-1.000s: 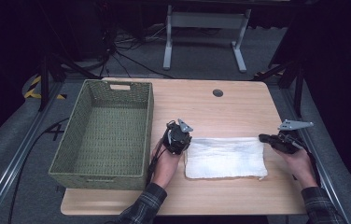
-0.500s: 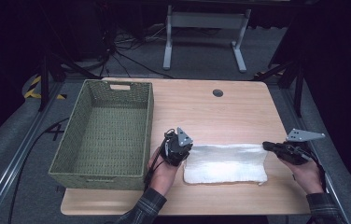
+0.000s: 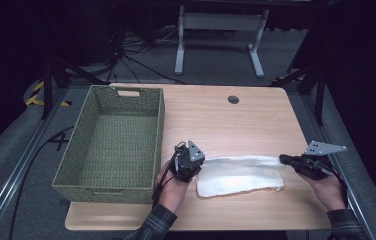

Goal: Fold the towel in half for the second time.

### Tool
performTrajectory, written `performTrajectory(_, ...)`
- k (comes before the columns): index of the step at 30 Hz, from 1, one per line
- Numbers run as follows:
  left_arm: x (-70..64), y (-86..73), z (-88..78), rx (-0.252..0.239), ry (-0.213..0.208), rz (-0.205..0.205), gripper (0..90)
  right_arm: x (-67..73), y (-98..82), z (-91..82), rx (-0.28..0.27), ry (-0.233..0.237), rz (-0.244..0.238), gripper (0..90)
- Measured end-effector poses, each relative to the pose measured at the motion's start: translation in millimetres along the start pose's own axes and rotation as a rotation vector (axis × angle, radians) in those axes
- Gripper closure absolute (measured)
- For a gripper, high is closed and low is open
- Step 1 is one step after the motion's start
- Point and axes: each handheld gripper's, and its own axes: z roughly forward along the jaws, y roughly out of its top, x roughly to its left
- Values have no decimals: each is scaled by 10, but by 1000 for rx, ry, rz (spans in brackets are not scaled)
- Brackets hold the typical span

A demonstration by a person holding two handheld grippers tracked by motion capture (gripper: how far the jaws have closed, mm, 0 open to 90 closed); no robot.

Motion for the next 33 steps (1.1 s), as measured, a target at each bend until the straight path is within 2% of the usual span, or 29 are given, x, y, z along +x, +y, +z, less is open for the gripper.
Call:
performTrajectory(4, -78, -36, -74, -8, -14, 22, 853, 28, -46, -17, 4, 5, 1, 877)
performTrajectory(7, -150, -84, -110, -10, -33, 19, 852, 39, -102, -21, 17, 22, 6, 874)
performTrajectory(16, -273, -229, -152, 31, -120, -5, 853, 67, -187, -57, 29, 33, 10, 872)
performTrajectory(23, -327, -334, -134, 86, -161, -4, 851, 119, -262, -65, 49, 70, 17, 868)
performTrajectory(25, -338, -361, -120, 92, -181, -18, 848, 124, -285, -70, 58, 77, 23, 861)
performTrajectory(30, -341, -365, -152, 66, -191, -30, 775, 128, -307, -124, 48, 83, 57, 768)
performTrajectory(33, -326, -320, -211, 38, -199, -36, 768, 126, -288, -173, 22, 75, 67, 764)
